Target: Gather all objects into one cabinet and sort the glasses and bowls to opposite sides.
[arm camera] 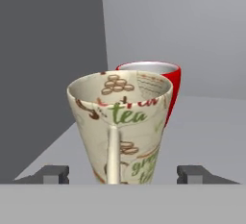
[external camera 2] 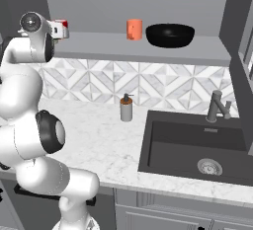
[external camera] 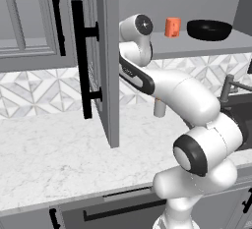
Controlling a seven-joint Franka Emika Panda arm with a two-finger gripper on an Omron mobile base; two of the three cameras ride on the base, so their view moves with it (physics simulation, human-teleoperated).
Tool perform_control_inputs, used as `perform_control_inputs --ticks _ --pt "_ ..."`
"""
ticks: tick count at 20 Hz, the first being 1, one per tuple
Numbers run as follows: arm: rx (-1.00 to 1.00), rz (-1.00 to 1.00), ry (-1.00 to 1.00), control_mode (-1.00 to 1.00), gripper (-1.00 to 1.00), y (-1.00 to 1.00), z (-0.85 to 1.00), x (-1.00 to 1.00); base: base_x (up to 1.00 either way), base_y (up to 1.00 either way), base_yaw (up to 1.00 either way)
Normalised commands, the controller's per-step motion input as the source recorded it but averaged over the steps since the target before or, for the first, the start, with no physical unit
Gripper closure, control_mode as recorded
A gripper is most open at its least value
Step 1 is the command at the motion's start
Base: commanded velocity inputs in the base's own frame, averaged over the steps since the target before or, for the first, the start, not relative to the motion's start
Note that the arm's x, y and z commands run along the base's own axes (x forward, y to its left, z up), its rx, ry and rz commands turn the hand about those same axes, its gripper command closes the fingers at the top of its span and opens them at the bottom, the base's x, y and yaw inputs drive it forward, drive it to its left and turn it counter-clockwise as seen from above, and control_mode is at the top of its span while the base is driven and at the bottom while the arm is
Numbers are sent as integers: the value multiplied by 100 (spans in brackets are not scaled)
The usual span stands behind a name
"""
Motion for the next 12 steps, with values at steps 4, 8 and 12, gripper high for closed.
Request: perform_control_inputs --ticks 4,8,12 --pt "0 -6 0 -100 -100 -28 7 -35 0 0 0" --pt "0 -17 1 -100 -100 -59 7 -52 0 0 0" --pt "0 -23 2 -100 -100 -66 10 -26 0 0 0"
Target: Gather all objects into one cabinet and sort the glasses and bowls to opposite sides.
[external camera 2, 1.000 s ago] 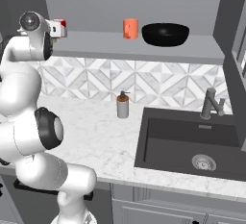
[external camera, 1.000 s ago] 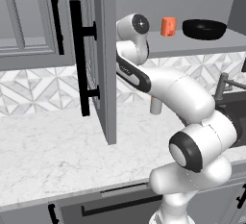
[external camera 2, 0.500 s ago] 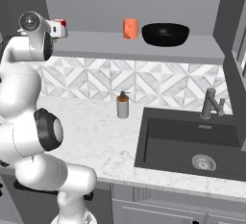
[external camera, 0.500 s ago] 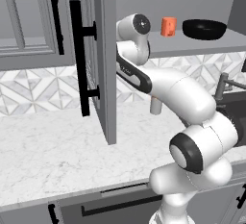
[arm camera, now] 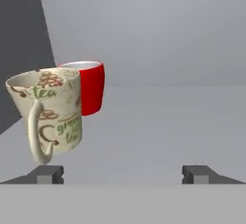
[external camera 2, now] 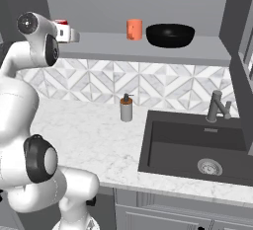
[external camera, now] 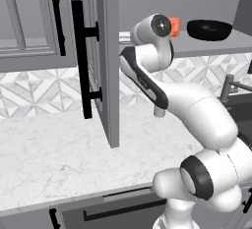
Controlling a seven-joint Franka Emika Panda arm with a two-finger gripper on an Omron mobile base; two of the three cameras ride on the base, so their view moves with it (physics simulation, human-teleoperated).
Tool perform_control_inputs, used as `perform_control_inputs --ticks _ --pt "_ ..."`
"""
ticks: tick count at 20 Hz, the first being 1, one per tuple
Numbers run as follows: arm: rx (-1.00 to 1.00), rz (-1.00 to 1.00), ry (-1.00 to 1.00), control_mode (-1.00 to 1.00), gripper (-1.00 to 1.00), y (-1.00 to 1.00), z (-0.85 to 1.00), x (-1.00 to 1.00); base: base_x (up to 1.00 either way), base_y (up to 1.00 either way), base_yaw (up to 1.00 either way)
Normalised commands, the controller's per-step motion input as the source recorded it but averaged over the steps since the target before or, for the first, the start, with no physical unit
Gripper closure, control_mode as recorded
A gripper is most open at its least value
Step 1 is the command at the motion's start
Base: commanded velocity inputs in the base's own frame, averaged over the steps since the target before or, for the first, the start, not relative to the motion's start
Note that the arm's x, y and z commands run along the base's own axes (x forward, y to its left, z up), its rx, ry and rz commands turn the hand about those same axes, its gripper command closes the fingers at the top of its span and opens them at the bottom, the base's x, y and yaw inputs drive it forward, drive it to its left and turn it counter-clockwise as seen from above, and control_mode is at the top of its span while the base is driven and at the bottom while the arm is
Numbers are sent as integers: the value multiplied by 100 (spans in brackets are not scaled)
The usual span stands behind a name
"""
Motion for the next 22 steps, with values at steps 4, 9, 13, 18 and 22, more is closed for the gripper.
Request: perform_control_inputs --ticks 4,9,13,18,22 --pt "0 -26 0 -100 -100 -56 12 0 0 0 0" --pt "0 -26 1 -100 -100 -58 10 0 0 0 0" --pt "0 -22 5 -100 -100 -69 8 0 0 0 0" --pt "0 -12 6 -100 -100 -69 8 0 0 0 0" --pt "1 -1 7 -100 -100 -55 2 0 0 0 0"
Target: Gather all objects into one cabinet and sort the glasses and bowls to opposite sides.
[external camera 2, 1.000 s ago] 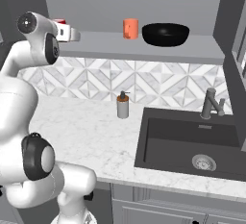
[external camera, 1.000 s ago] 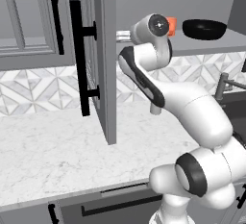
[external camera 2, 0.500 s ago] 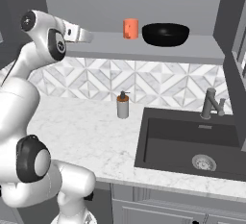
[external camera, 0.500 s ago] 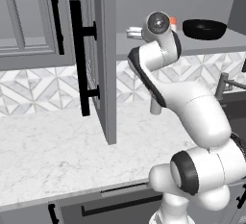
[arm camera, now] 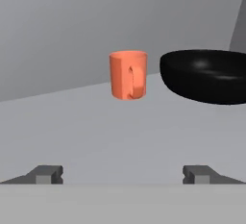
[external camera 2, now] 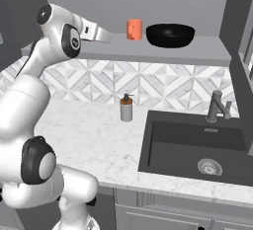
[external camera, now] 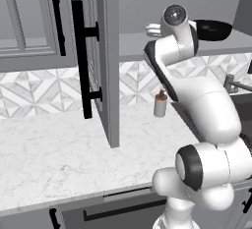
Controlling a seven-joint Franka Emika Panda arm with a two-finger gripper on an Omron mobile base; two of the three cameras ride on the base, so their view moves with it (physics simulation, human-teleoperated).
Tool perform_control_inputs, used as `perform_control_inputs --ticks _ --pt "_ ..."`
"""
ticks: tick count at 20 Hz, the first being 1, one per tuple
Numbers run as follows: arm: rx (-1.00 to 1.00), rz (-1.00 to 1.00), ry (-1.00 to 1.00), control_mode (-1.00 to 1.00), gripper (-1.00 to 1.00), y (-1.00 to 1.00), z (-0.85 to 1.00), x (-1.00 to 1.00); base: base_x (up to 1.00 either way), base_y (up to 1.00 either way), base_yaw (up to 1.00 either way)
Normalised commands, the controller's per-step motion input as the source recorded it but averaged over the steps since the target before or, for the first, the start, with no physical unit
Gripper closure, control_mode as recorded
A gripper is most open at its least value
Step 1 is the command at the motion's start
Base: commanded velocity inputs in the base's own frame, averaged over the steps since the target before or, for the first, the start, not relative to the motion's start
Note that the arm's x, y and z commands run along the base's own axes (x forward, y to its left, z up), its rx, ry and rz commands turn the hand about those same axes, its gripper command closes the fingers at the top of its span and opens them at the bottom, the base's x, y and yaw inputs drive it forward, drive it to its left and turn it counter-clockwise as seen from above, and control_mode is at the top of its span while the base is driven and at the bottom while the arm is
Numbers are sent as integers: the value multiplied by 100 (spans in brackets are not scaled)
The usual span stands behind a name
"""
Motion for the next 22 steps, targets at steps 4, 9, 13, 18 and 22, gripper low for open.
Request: perform_control_inputs --ticks 4,9,13,18,22 --pt "2 0 7 -100 -100 -51 0 0 0 0 0" --pt "2 0 3 -100 -100 -32 0 10 0 0 0" --pt "0 0 0 -100 -100 -24 0 27 0 0 0" --pt "0 0 0 -100 -100 -2 0 24 0 0 0" --pt "0 0 0 -100 -100 0 -1 18 0 0 0"
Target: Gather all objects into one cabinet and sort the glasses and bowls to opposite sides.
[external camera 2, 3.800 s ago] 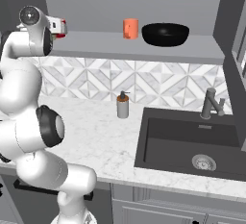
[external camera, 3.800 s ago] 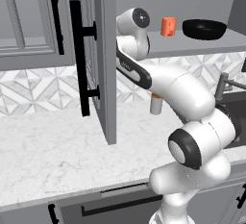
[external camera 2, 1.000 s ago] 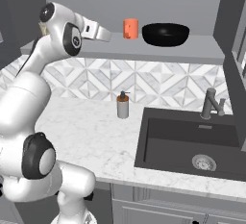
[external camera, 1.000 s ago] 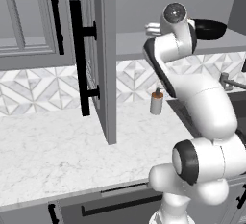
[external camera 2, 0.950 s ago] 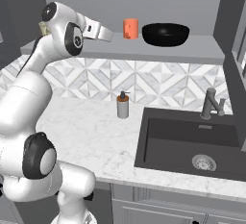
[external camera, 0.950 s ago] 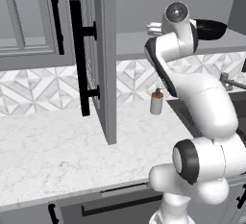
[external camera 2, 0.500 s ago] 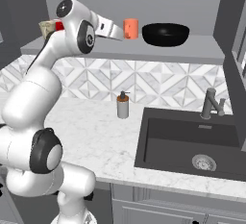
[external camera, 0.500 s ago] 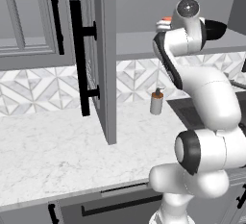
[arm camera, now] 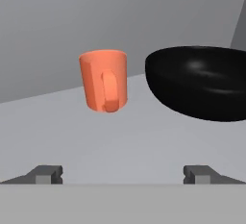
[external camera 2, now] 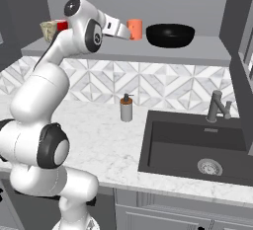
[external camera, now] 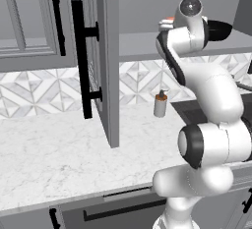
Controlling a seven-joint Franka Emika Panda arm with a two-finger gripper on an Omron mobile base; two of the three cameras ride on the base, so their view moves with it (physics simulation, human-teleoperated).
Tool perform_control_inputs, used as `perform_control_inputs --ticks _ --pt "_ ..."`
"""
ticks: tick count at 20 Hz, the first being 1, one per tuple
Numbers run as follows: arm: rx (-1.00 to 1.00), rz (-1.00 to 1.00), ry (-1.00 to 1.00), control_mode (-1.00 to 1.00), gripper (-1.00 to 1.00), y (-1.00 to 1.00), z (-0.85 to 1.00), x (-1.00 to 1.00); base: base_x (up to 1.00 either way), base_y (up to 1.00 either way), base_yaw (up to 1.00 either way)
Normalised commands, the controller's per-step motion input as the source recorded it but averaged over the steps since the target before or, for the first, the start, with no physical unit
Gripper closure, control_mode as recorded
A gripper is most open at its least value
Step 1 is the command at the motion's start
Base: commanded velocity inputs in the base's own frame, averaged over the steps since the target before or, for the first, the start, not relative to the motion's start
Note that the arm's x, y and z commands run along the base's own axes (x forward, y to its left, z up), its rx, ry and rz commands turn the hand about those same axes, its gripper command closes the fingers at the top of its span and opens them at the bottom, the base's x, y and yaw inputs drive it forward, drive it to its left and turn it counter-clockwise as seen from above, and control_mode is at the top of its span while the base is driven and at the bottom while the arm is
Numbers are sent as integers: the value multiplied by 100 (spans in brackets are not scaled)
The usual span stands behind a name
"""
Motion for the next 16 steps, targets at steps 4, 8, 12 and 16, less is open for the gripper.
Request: perform_control_inputs --ticks 4,8,12,16 --pt "0 0 0 -100 -100 0 0 11 0 0 0" --pt "0 0 0 -100 -100 0 0 10 0 0 0" --pt "0 0 0 -100 -100 0 0 14 0 0 0" --pt "1 0 0 -100 -100 0 0 20 0 0 0"
